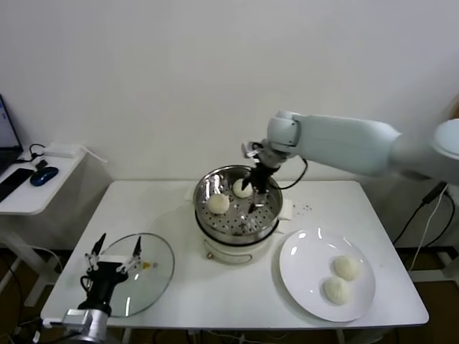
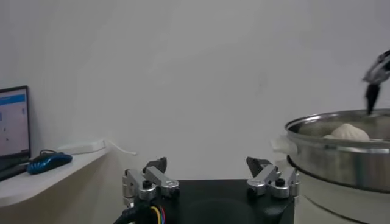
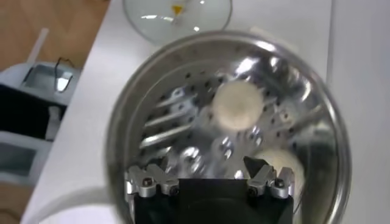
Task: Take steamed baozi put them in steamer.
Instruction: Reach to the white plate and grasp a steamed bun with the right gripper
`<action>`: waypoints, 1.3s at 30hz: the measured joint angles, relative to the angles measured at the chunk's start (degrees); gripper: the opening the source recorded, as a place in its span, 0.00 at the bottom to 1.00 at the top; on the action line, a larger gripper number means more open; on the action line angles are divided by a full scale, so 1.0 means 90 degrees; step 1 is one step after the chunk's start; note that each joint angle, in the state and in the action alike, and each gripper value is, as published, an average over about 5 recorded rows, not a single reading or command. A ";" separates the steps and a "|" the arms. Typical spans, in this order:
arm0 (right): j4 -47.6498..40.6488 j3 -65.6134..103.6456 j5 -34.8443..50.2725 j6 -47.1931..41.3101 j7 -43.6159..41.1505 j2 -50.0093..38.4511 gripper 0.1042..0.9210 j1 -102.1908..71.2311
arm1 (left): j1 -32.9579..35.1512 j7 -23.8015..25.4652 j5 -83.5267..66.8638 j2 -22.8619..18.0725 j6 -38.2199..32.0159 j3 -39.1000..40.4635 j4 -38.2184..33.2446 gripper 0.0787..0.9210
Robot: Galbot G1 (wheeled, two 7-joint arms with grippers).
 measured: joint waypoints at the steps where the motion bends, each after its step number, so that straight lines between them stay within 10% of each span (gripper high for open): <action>1: 0.0171 -0.0083 -0.0022 0.0016 -0.0022 -0.0176 0.88 0.0110 | 0.0007 0.0000 0.0006 -0.0001 0.0006 0.0005 -0.0011 0.88; 21: 0.2366 -0.0489 -0.2037 0.0478 -0.0357 -0.3415 0.88 0.0279 | 0.0182 -0.0016 0.0022 -0.0046 0.0005 -0.0055 -0.0052 0.88; 39: 0.2517 0.1040 -0.3612 0.0573 -0.0207 -0.4246 0.88 -0.2107 | 0.0177 -0.0017 0.0025 -0.0063 -0.0019 -0.0089 0.0088 0.88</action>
